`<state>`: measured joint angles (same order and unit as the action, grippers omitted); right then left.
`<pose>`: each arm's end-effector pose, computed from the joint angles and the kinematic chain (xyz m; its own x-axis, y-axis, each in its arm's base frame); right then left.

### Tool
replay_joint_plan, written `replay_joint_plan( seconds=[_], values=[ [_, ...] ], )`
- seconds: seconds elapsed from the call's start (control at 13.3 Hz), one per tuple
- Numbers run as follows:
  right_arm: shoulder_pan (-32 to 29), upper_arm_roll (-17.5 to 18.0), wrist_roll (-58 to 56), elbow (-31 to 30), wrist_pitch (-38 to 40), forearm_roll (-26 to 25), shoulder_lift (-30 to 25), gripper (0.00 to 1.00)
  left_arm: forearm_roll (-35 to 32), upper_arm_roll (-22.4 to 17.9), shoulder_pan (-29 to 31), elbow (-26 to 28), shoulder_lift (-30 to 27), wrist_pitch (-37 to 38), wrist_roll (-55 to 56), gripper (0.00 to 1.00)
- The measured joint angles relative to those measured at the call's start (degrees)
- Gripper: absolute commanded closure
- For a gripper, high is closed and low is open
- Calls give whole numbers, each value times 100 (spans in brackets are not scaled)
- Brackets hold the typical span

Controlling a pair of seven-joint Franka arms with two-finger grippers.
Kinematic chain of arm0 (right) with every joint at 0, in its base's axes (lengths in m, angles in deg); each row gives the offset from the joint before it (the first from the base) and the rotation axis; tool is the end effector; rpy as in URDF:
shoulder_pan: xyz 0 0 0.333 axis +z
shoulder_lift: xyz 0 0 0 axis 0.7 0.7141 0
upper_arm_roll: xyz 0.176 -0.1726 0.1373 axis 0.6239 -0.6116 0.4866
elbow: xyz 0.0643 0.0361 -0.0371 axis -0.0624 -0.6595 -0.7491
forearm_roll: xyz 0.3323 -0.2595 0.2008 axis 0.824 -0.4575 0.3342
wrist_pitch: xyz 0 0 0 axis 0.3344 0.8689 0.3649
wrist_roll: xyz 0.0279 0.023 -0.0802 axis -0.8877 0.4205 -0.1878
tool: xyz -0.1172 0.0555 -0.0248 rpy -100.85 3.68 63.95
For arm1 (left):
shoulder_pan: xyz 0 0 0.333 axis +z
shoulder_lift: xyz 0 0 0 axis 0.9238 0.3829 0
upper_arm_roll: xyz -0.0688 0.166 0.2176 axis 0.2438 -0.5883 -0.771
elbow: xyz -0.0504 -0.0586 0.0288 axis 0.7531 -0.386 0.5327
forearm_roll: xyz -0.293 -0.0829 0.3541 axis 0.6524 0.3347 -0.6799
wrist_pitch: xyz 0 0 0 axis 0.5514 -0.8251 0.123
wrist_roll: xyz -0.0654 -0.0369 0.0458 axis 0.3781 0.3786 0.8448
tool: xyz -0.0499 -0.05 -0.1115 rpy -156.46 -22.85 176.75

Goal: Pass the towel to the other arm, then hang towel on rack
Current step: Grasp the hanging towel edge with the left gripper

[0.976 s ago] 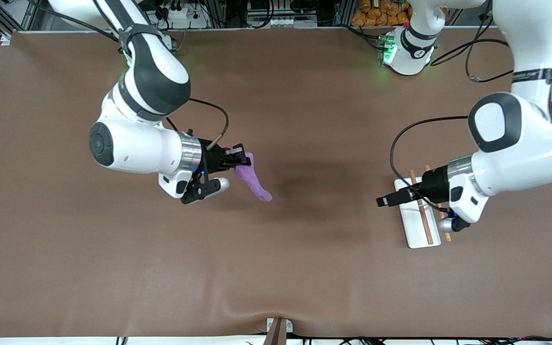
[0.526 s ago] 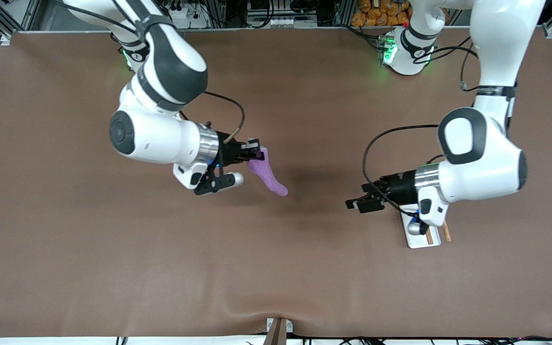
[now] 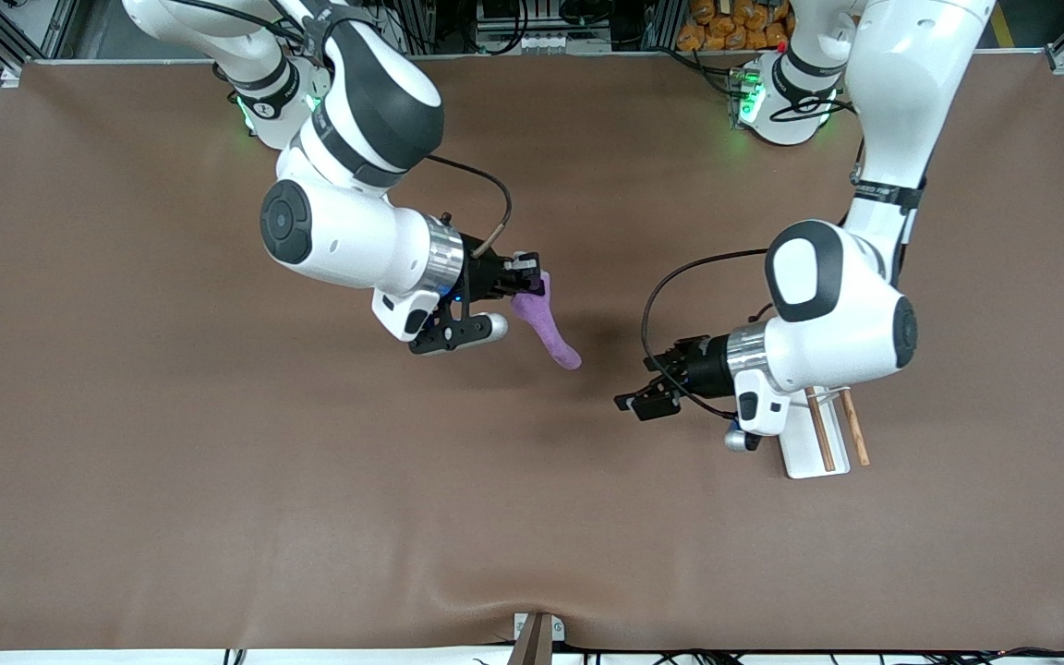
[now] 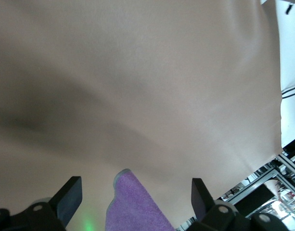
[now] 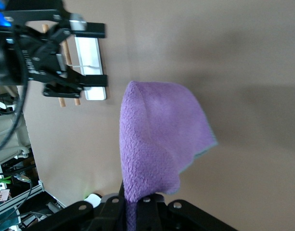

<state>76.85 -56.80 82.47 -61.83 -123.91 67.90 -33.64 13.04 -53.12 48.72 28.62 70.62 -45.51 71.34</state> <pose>0.6138 0.4814 0.3990 0.9872 0.0888 -0.1321 -0.0073 -0.8040 -0.5946 0.6875 -0.3288 0.2635 0.6604 0.5186 -0.5431 0.7491 -0.5047 0.4291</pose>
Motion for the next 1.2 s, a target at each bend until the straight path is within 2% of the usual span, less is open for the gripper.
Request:
replay_joint_plan(
  seconds=[0.23, 0.68, 1.2],
  values=[
    [141, 1, 33, 0, -222, 1, 0, 100, 518, -1, -68, -10, 152, -72, 55, 0],
    [441, 1, 393, -25, -870, 7, 32, 100, 569, 0, -154, -17, 325, -106, 142, 0],
    [455, -15, 399, -31, -880, 7, 36, 100, 572, 0, -205, -62, 358, 60, 1465, 0]
  ],
)
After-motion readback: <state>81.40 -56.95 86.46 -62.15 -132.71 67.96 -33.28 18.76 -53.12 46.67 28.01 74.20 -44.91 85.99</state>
